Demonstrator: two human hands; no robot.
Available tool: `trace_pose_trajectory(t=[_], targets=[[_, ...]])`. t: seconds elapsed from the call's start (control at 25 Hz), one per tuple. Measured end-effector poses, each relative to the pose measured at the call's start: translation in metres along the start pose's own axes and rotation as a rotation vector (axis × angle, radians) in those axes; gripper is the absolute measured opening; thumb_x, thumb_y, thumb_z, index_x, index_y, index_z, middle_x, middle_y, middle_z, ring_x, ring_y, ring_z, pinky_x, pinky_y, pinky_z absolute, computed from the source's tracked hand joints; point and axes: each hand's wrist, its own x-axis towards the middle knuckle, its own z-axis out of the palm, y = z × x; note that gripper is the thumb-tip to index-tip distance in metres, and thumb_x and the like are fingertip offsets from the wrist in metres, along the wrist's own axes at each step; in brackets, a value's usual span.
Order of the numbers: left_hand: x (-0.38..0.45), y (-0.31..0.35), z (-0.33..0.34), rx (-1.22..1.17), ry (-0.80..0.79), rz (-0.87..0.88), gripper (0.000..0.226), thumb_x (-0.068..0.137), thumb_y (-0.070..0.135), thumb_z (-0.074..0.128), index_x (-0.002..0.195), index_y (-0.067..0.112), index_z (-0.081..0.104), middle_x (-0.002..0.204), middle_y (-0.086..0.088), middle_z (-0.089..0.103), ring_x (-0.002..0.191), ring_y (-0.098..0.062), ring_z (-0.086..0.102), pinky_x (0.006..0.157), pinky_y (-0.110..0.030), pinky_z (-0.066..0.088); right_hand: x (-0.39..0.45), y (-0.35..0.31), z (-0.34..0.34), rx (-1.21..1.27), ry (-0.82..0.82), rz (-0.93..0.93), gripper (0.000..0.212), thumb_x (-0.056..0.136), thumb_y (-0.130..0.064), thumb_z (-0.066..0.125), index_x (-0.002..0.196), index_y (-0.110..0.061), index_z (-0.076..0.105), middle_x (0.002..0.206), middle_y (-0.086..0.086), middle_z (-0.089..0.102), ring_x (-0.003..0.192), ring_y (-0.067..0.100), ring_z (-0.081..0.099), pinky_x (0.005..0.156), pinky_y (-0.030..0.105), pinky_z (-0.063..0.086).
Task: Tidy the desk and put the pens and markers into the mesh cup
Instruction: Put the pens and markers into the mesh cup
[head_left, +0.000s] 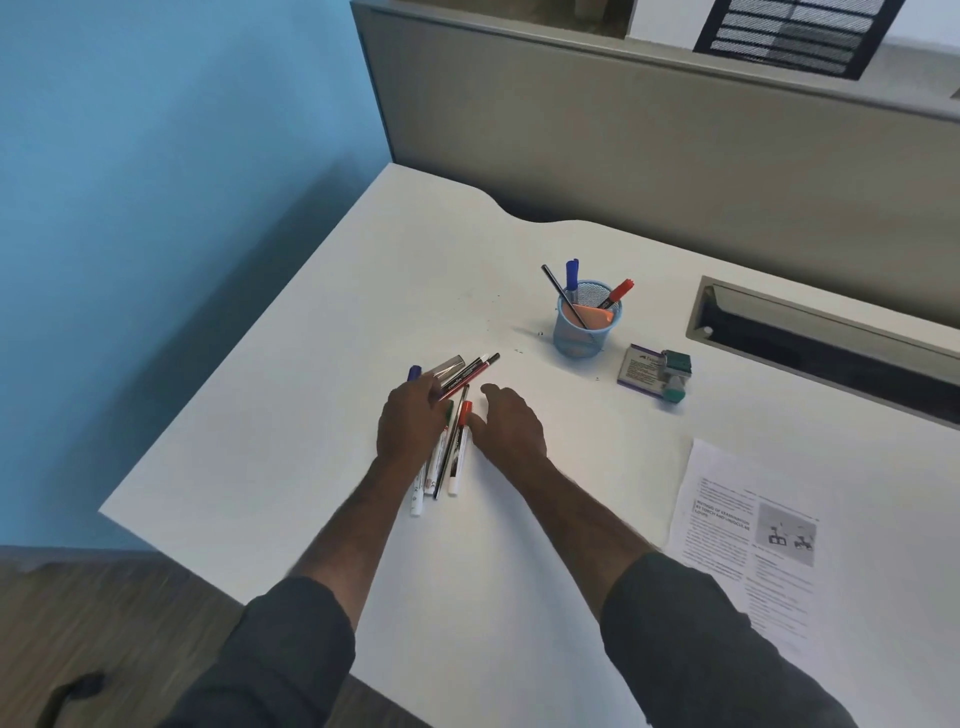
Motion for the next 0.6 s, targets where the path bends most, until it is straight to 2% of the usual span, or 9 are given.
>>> trace_pose_trajectory(t=[0.28,0.48,0.6], targets=[[-0.006,0.0,0.01,0.056,-0.046,0.028,0.013,0.084,0.01,0.064,0.097,0.014,0.065,0.086,-0.005,0.069,0.079,-0.027,0.065,0.071,-0.039,0.056,-0.003,-0.005,0.006,-0.021,-0.129,-0.024,0.052,0.094,-0.039,0.053,0.14,-0.019,0.041,0.12,0.011,0.055,0.111,0.03,0.056,0.087,0.037,0.046],[-0.006,0.004,0.016,0.131,-0.03,0.011,0.015,0.086,0.012,0.062,0.101,0.016,0.062,0.093,-0.003,0.069,0.084,-0.028,0.066,0.068,-0.035,0.052,0.0,-0.01,0.007,-0.059,-0.145,-0.006,0.035,0.093,-0.032,0.051,0.124,-0.015,0.049,0.115,0.011,0.054,0.106,0.032,0.058,0.082,0.035,0.044],[-0.005,0.006,0.017,0.175,-0.037,0.003,0.016,0.086,0.014,0.061,0.103,0.016,0.06,0.094,-0.004,0.068,0.085,-0.03,0.066,0.069,-0.034,0.051,-0.003,-0.013,0.008,-0.067,-0.124,0.014,0.033,0.095,-0.032,0.049,0.121,-0.013,0.05,0.115,0.011,0.054,0.104,0.033,0.059,0.081,0.036,0.044]])
